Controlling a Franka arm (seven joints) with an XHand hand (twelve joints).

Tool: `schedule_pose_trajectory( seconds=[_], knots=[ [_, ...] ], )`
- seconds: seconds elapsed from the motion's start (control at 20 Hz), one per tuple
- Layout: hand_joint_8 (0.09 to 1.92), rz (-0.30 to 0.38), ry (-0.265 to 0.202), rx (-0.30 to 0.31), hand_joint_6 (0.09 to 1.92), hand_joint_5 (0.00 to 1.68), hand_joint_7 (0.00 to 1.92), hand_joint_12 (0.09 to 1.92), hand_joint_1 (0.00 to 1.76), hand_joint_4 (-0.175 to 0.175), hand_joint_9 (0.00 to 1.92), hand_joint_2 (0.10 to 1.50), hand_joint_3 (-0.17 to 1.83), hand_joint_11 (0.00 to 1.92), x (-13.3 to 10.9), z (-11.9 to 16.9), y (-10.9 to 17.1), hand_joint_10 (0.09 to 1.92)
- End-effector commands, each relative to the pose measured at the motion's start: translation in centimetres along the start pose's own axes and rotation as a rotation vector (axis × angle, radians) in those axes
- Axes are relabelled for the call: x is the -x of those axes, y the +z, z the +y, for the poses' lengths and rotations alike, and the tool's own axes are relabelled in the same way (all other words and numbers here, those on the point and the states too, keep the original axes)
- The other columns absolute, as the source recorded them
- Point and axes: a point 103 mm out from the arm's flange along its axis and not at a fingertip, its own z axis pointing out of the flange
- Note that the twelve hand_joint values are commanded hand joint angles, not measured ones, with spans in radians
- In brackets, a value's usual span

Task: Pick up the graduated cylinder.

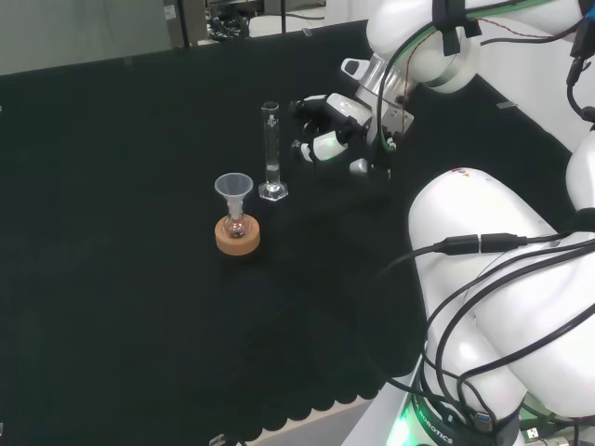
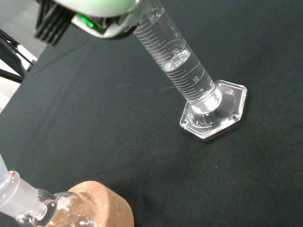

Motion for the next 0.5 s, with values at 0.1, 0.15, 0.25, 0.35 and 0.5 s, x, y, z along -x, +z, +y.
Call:
schedule_pose_trajectory(
  seconds=[0.1, 0.15, 0.25, 0.35, 0.5],
  knots=[
    [0.65, 0.107, -0.051, 0.009, 0.09, 0.51, 0.38, 1.32, 1.00, -0.055, 0.57, 0.58, 0.71, 0.34, 0.4, 1.4, 2.6, 0.57],
    [0.65, 0.118, -0.055, 0.010, 0.09, 0.51, 0.37, 1.32, 1.00, -0.056, 0.57, 0.57, 0.71, 0.34, 0.3, 1.6, 2.9, 0.57],
    [0.65, 0.144, -0.064, 0.019, 0.09, 0.50, 0.36, 1.32, 1.01, -0.057, 0.57, 0.57, 0.72, 0.35, 0.3, 2.0, 3.4, 0.57],
    [0.65, 0.164, -0.073, 0.035, 0.09, 0.51, 0.37, 1.32, 1.01, -0.057, 0.58, 0.57, 0.72, 0.36, 0.2, 2.4, 4.0, 0.57],
    [0.66, 0.204, -0.075, 0.056, 0.09, 0.52, 0.42, 1.31, 1.02, -0.057, 0.62, 0.56, 0.74, 0.37, 0.3, 3.0, 4.5, 0.57]
  ],
)
